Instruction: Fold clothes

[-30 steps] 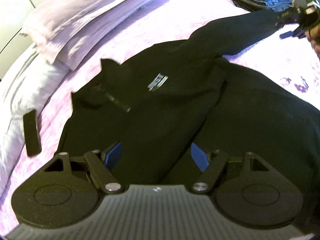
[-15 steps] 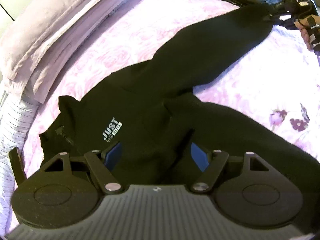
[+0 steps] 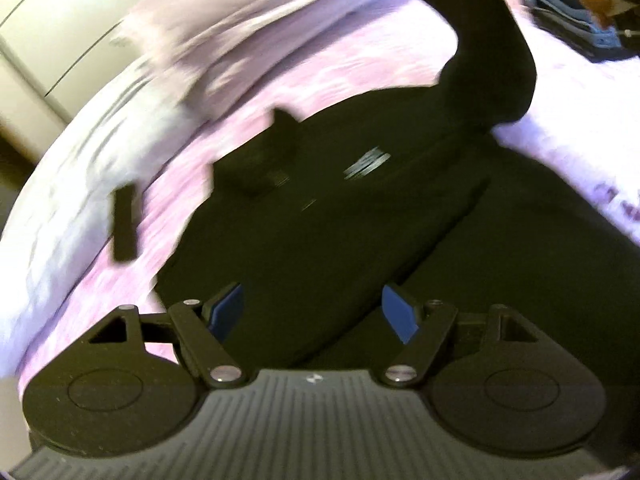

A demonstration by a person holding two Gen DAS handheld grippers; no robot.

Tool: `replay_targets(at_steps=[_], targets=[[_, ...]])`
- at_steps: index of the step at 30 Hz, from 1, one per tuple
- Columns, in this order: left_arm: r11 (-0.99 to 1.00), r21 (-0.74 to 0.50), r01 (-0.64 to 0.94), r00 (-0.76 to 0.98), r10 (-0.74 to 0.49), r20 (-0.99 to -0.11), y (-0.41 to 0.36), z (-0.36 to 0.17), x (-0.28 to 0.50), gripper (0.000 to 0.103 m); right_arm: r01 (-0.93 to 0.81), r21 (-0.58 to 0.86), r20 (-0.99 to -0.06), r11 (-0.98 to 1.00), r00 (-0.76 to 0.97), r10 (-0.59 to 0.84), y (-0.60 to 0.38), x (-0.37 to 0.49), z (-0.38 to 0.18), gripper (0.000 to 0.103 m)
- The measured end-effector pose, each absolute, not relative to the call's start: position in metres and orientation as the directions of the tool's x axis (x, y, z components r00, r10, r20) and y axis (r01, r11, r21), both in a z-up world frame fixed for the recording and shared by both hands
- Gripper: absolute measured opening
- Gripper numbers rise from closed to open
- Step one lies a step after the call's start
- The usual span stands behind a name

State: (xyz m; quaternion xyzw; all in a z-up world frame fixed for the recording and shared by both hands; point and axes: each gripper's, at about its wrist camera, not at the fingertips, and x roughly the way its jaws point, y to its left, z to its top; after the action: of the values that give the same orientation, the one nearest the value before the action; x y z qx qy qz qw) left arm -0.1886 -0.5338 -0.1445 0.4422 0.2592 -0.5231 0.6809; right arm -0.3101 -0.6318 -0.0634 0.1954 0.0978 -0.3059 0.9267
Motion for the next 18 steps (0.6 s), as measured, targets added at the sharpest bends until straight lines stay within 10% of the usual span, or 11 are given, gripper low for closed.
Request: replay_targets(at_steps=[4,6,18], targets=[[0.157,0.313,0.937,0.350,-0.426,-0.834,-0.458,-0.142,-0.130,0.073,0.422,0.242,-0.351,0.874,0.878,-0.326,-0.549,-0.156,-0.104,0.022],[0.182,0.304,0.935,0.353,-0.400,-0.846,-0.425,-0.145,-0.105,0.073,0.389,0.168,-0.500,0.906,0.826,-0.262,-0.510,-0.090,-0.145,0.080],[0.135,0.231,0.963,0.268,-0.453,-0.851,-0.439,-0.196,-0.049,0.072,0.640,0.094,-0.802,0.762,0.502,-0.323,-0.523,-0.137,-0.213,0.080]])
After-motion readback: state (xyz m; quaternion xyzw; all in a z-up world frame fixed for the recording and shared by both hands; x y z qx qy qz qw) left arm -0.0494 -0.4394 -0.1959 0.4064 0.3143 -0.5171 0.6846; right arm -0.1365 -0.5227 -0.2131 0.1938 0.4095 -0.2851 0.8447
